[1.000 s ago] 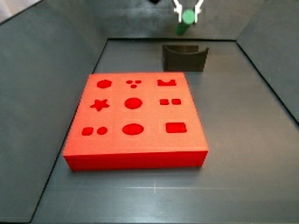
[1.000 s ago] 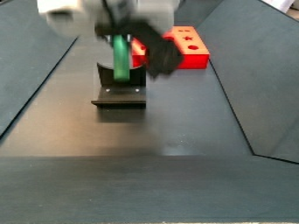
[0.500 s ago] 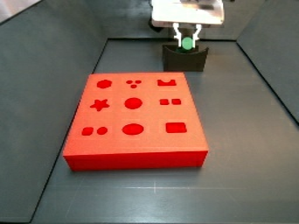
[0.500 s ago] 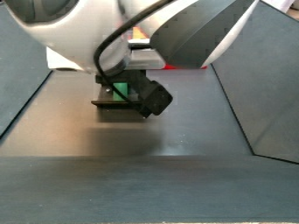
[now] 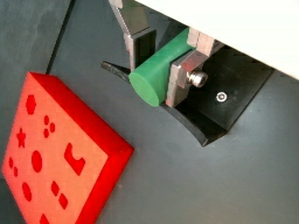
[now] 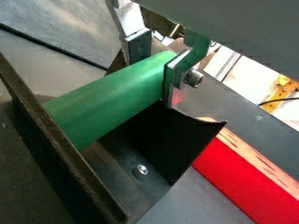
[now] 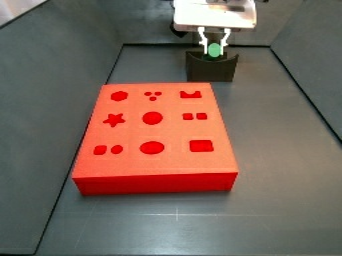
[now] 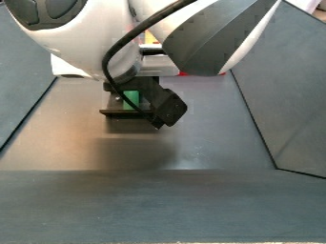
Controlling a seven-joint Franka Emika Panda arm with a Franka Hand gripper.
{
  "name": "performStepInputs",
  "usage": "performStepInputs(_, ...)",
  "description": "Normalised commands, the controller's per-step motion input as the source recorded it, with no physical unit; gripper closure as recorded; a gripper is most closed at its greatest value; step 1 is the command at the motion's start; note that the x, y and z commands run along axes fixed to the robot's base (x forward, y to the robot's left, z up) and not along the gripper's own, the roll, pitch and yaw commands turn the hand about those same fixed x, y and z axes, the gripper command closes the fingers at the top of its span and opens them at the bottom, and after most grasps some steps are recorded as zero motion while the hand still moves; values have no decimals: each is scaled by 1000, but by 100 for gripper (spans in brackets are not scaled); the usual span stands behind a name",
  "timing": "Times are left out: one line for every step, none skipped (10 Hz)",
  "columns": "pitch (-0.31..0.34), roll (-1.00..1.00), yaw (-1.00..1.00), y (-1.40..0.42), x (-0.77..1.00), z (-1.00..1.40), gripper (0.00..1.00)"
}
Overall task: Pick up the round object. Move up. Place the round object on the fixture. Regrasp the round object. Move to above the board. Insert the round object.
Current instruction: Place the round object on the fixture, then regrasp the round object.
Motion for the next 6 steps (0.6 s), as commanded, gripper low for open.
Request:
performStepInputs(0, 0, 0, 0, 0, 0, 0)
performStepInputs(3, -29, -64, 0, 0, 1000, 0)
performStepInputs(5, -23, -53, 7, -9, 1000, 0)
performStepInputs(1, -16, -43, 10, -15, 1000, 0)
performStepInputs(-10, -3, -24, 9, -25, 1000, 0)
performStepInputs(-18, 6, -12, 9, -37, 1000, 0)
